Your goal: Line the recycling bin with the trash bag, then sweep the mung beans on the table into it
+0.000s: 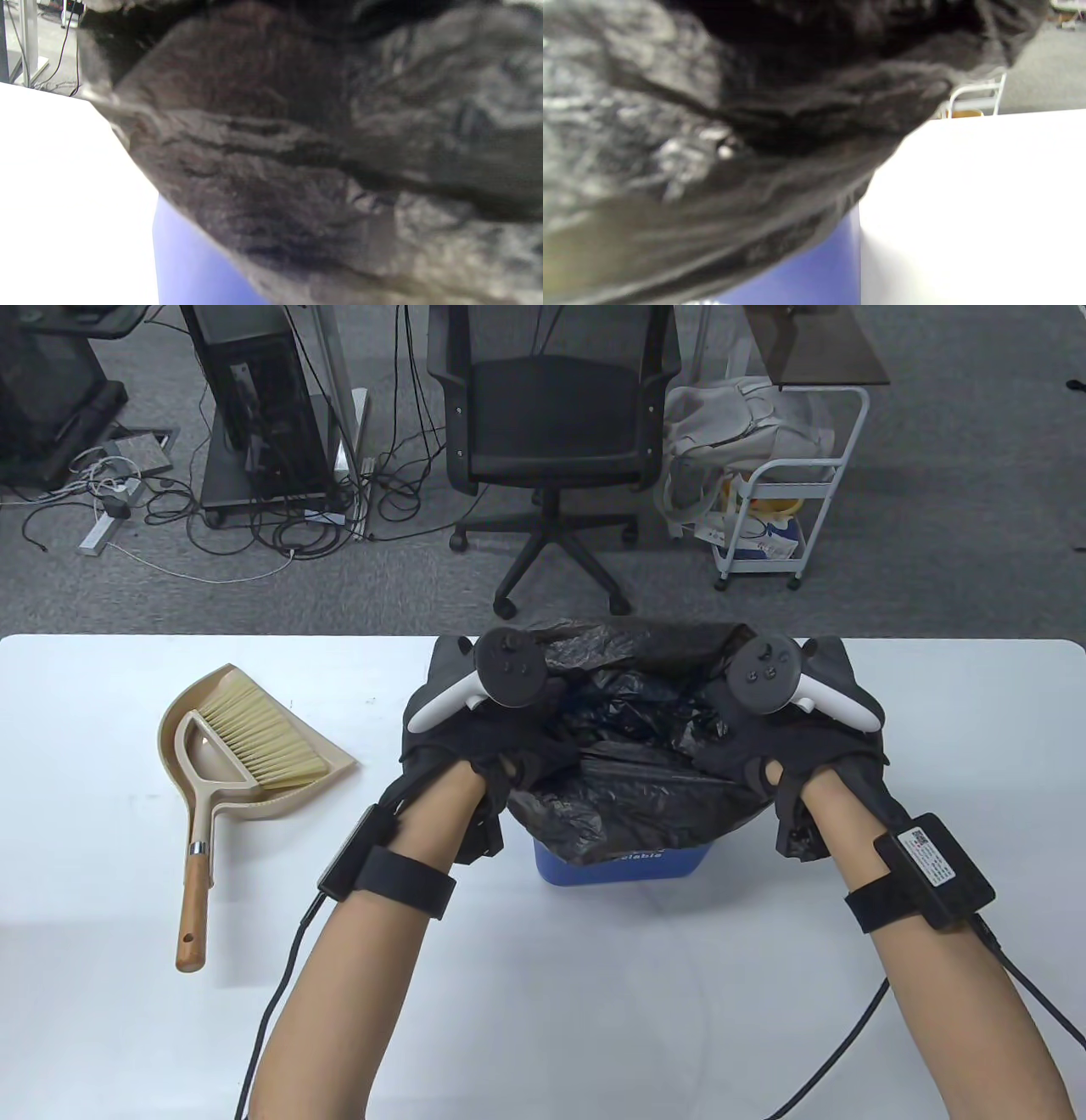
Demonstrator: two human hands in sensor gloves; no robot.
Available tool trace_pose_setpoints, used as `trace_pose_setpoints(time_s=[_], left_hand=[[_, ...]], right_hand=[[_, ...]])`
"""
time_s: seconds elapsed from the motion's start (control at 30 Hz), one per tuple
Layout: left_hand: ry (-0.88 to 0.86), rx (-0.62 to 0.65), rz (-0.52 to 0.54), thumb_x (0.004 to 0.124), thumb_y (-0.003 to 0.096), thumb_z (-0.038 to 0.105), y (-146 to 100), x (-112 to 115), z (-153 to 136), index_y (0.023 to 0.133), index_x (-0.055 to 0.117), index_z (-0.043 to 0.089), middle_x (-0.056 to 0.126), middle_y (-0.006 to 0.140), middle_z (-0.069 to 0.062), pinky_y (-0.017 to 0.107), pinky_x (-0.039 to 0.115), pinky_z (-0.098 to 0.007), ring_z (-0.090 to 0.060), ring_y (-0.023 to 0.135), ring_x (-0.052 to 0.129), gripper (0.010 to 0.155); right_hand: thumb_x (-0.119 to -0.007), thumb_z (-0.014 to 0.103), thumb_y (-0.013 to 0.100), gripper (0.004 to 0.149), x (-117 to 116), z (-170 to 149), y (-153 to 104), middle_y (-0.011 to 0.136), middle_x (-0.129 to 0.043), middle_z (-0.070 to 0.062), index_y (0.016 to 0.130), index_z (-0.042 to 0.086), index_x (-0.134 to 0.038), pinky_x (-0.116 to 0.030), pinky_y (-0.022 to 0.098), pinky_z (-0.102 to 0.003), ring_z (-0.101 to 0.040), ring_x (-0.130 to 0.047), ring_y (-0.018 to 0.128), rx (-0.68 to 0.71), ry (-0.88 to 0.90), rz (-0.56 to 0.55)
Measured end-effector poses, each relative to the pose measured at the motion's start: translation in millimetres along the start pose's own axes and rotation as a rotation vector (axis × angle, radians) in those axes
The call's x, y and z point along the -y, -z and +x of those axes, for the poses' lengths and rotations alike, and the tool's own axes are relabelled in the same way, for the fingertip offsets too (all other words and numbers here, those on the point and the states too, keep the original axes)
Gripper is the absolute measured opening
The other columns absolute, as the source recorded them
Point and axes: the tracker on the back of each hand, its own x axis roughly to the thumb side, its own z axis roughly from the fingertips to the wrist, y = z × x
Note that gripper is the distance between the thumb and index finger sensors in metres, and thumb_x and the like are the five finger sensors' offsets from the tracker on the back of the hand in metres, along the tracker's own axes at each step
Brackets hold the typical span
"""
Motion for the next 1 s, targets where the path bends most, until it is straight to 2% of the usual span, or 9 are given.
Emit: trace_pose_setpoints(time_s=[0.2, 0.33, 0.47, 0.63, 1.0], left_hand=[[-0.047, 0.062, 0.144, 0.085, 0.0517, 0.046, -20, -14, 7, 0.117, 0.061, 0.009, 0.007, 0.121, -0.032, 0.070, 0.030, -0.083, -0.073, 0.100, 0.009, 0.079], [-0.056, 0.134, 0.294, 0.084, 0.0513, 0.047, -44, -26, 14, 0.114, 0.066, 0.007, 0.020, 0.122, -0.034, 0.070, 0.033, -0.082, -0.073, 0.102, 0.017, 0.077], [-0.029, 0.193, 0.459, 0.084, 0.0508, 0.047, -77, -34, 19, 0.111, 0.071, 0.006, 0.035, 0.121, -0.036, 0.070, 0.041, -0.081, -0.073, 0.103, 0.032, 0.074], [0.000, 0.208, 0.525, 0.084, 0.0507, 0.048, -112, -31, 20, 0.111, 0.070, 0.006, 0.045, 0.120, -0.036, 0.070, 0.045, -0.081, -0.072, 0.103, 0.040, 0.075], [0.068, 0.217, 0.594, 0.084, 0.0512, 0.048, -177, 3, 12, 0.112, 0.070, 0.005, 0.051, 0.119, -0.035, 0.070, 0.048, -0.081, -0.071, 0.102, 0.047, 0.075]], right_hand=[[-0.078, 0.048, 0.050, 0.083, 28, 5, -25, 0.112, -0.008, -0.039, 0.117, 0.008, -0.050, -0.043, 0.064, -0.080, -0.078, -0.026, 0.094, 0.051, 0.040, -0.197], [-0.078, 0.047, 0.050, 0.080, 46, 5, -49, 0.113, -0.016, -0.040, 0.116, 0.007, -0.053, -0.045, 0.063, -0.080, -0.077, -0.031, 0.095, 0.083, 0.066, -0.319], [-0.077, 0.046, 0.050, 0.080, 53, 1, -76, 0.114, -0.022, -0.041, 0.116, 0.007, -0.054, -0.046, 0.063, -0.079, -0.077, -0.035, 0.095, 0.133, 0.097, -0.414], [-0.077, 0.047, 0.050, 0.080, 44, -2, -108, 0.114, -0.028, -0.041, 0.116, 0.007, -0.054, -0.048, 0.063, -0.079, -0.075, -0.039, 0.095, 0.192, 0.069, -0.479], [-0.076, 0.049, 0.050, 0.082, -6, -8, -164, 0.114, -0.032, -0.041, 0.116, 0.006, -0.053, -0.049, 0.063, -0.079, -0.074, -0.042, 0.096, 0.303, 0.015, -0.541]])
